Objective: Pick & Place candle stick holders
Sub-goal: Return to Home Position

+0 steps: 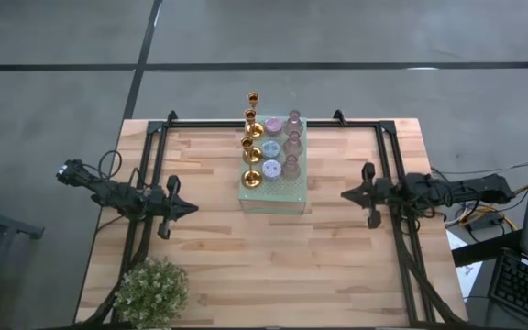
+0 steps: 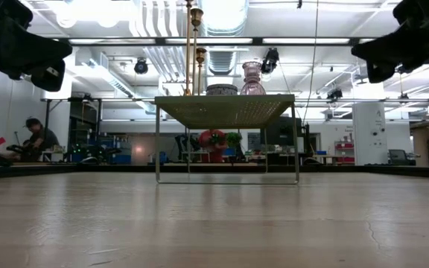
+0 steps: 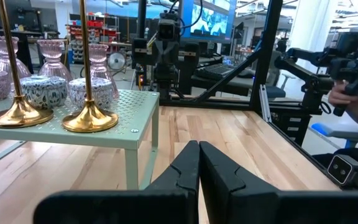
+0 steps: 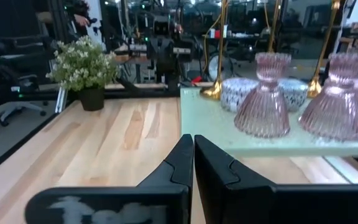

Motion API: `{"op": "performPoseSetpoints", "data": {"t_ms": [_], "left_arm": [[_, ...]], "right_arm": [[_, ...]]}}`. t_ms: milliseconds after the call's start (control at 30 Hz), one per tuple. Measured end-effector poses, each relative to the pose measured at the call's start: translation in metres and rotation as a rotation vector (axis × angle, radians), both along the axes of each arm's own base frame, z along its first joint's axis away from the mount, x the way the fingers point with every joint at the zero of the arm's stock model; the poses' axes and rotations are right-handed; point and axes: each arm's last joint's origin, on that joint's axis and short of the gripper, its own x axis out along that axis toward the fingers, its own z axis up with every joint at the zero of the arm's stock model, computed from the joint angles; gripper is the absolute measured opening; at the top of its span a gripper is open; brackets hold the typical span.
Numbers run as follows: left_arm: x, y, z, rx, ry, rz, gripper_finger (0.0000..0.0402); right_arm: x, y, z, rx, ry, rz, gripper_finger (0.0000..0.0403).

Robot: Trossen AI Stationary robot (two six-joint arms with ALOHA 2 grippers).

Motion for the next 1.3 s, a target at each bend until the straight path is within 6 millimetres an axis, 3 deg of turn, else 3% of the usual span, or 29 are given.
{"op": "performPoseSetpoints", "data": {"t_ms": [667, 1300], "left_arm": [[0.0, 0.0, 0.0, 0.0, 0.0, 0.0, 0.0012], [0.0, 0.0, 0.0, 0.0, 0.0, 0.0, 0.0012]], "right_arm": [[0.002, 0.0, -0.018, 0.012, 0.055, -0.002, 0.0008], [0.002, 0.0, -0.021, 0.008, 0.066, -0.002, 0.0009]]}}
